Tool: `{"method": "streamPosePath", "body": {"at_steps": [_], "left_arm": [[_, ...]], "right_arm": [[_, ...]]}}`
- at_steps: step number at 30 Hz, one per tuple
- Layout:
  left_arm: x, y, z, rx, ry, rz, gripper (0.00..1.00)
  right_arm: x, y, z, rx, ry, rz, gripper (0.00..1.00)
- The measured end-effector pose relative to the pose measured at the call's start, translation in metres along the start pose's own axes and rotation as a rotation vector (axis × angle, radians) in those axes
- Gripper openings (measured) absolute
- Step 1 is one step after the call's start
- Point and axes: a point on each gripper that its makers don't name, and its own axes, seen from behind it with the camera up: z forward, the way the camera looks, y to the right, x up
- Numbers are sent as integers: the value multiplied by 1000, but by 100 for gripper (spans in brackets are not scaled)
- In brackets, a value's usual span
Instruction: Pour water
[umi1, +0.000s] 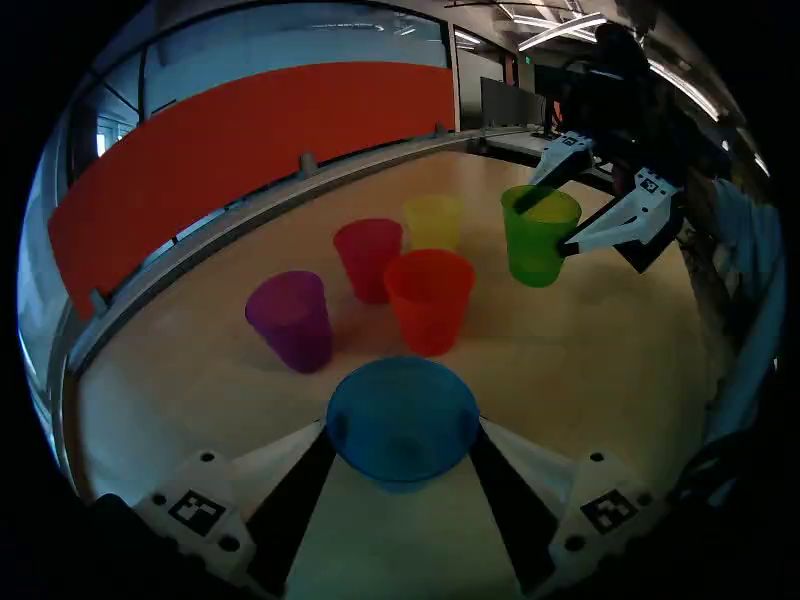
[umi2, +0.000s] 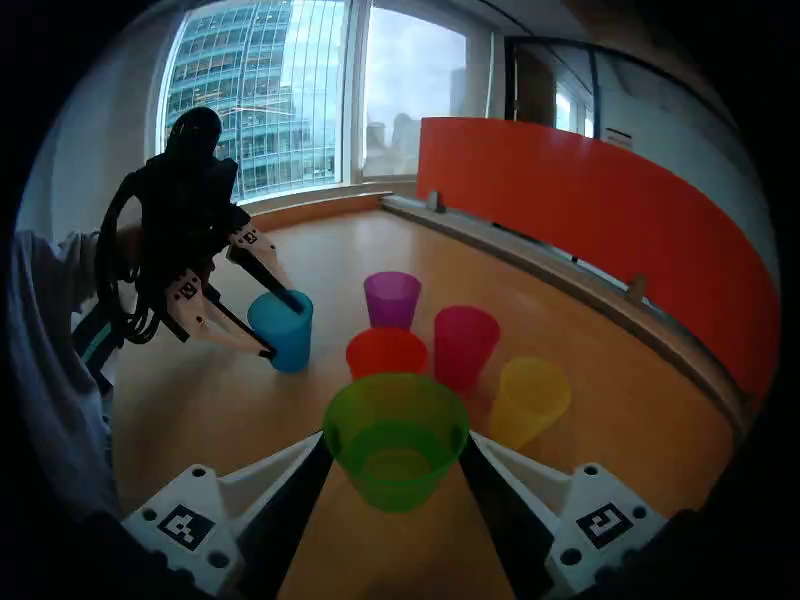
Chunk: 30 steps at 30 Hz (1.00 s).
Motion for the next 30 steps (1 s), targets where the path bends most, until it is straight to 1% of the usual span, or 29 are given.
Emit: {"method": "streamPosePath", "body": {"at_steps": [5,11,17,20,23,26,30], "left_arm": [[-5,0,4,-3,-11,-2,87],[-9,0,6,-6,-21,-6,88],[-17,1,7,-4,-48,13,88],[-22,3,8,-7,-66,14,94],[-26,7,9,-21,-80,-3,100],[-27,9,7,-31,-86,-15,100],[-31,7,3,-19,-95,-6,100]], "right_arm": [[-3,1,2,-2,-5,1,90],[-6,2,2,-6,-10,1,90],[-10,1,5,-5,-14,9,90],[-14,1,7,-5,-19,11,90],[-17,1,9,-7,-23,16,89],[-20,1,11,-8,-26,23,90],[-28,1,14,-9,-35,28,90]]}}
